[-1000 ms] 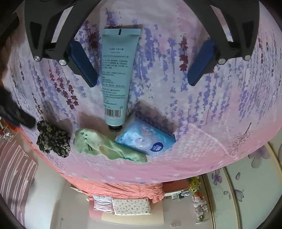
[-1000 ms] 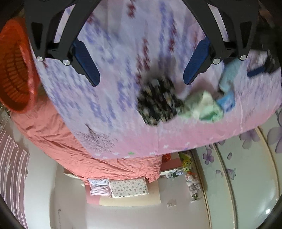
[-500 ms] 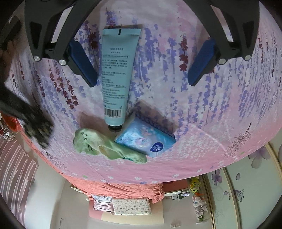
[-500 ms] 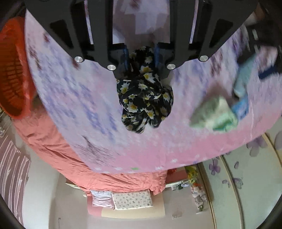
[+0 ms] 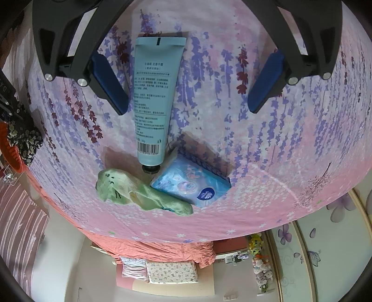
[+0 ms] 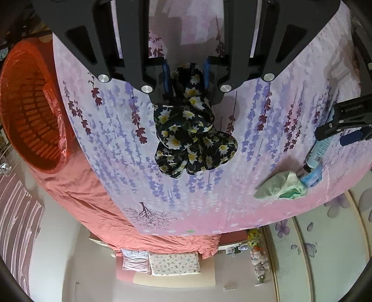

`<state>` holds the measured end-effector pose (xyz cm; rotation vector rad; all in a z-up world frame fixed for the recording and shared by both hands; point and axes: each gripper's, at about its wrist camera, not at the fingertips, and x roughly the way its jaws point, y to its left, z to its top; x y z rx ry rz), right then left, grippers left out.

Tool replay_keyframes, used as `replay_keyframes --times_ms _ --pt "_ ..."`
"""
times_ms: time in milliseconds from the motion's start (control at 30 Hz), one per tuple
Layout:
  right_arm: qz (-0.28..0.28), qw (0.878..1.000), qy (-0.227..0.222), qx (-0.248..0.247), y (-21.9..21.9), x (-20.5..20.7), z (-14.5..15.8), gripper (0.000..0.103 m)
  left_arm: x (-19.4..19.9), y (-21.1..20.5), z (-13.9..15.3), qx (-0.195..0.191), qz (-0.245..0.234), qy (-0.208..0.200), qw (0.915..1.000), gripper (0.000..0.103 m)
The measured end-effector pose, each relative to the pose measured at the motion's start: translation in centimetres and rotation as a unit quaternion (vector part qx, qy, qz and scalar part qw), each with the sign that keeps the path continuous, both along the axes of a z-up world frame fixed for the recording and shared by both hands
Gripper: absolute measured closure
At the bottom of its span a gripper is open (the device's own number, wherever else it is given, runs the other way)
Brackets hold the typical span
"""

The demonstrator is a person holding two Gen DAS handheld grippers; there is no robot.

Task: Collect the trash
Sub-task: 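Grasp the black floral scrunchie with the right tool while the left tool hovers over the blue tube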

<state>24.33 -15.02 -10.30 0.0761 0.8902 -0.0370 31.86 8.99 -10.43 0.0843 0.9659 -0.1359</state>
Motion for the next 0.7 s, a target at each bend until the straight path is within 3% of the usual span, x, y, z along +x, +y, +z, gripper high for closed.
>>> replay_keyframes --times_ms 700 --pt "0.005 1.000 0.000 0.007 -0.8 0.1 -0.5 0.070 0.0 0.0 0.0 0.000 0.000 0.000 1.0000 0.003"
